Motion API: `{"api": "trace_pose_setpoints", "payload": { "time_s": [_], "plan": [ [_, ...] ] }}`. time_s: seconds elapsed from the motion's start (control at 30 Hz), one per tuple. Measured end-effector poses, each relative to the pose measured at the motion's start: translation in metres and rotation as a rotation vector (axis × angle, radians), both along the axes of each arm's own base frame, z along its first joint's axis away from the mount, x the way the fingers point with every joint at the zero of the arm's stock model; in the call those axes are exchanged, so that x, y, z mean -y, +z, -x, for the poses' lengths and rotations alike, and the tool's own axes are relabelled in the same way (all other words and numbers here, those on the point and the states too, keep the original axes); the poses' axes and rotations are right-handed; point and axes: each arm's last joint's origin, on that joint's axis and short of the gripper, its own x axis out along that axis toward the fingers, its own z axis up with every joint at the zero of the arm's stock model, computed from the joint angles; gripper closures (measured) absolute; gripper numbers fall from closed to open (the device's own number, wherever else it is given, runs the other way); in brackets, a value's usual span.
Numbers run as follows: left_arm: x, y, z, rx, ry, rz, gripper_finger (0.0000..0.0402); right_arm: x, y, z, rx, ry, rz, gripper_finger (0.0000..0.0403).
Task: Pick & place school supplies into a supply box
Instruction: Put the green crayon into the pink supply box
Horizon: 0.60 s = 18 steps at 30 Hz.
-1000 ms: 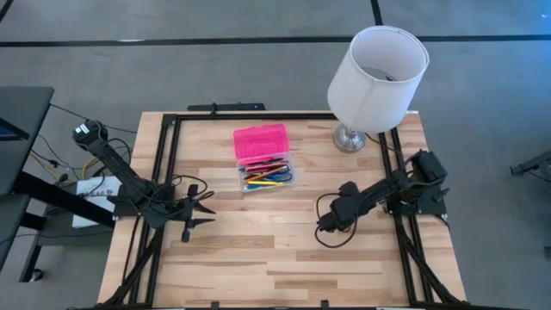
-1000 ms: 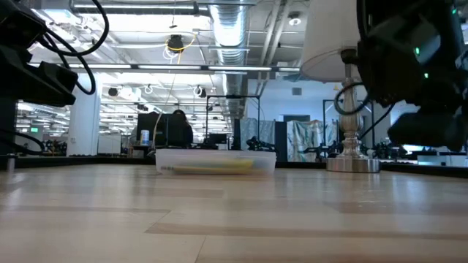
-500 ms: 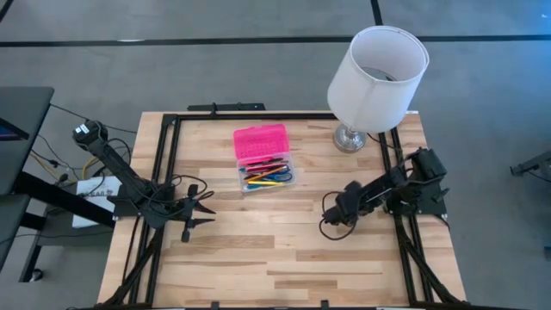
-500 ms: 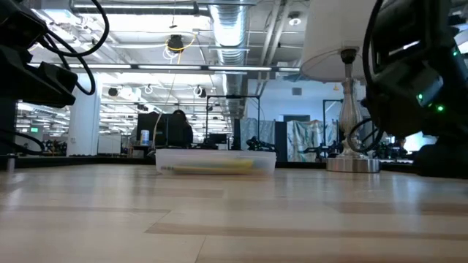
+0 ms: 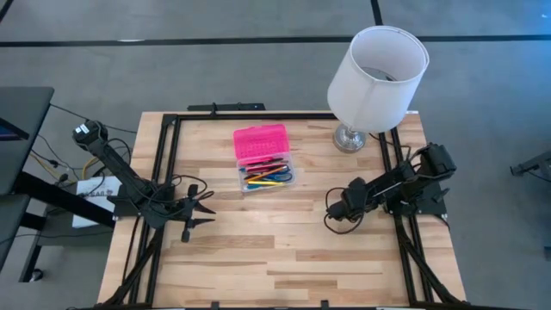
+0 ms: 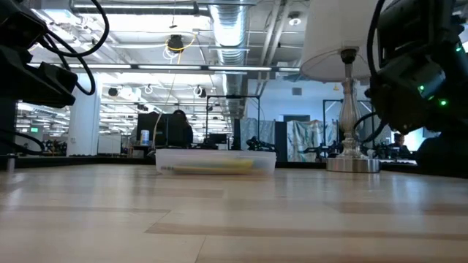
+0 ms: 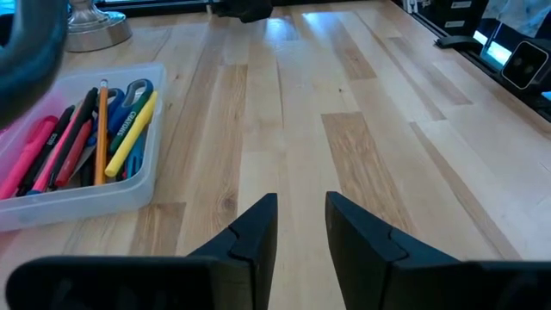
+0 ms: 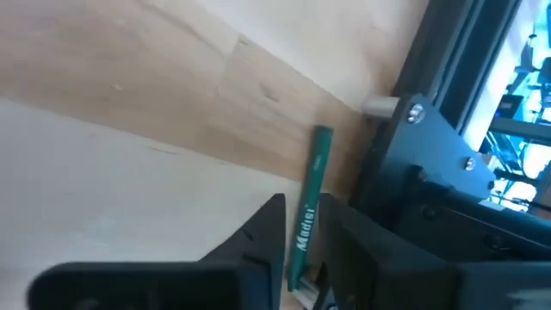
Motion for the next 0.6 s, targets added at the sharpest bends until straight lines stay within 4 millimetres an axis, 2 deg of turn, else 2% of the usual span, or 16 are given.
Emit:
{"api": "trace_pose_setpoints", "payload": {
  "time_s": [0.2,0.6],
  "plan": [
    [0.0,0.0,0.0,0.0,0.0,0.0,0.0306,0.003,0.002,0.003,-0.048,0.012,0.039,0.0397],
    [0.0,0.0,0.0,0.001,0.002,-0.001,0.0306,0.014,-0.004,0.006,-0.052,-0.001,0.037,0.0402]
  ]
}}
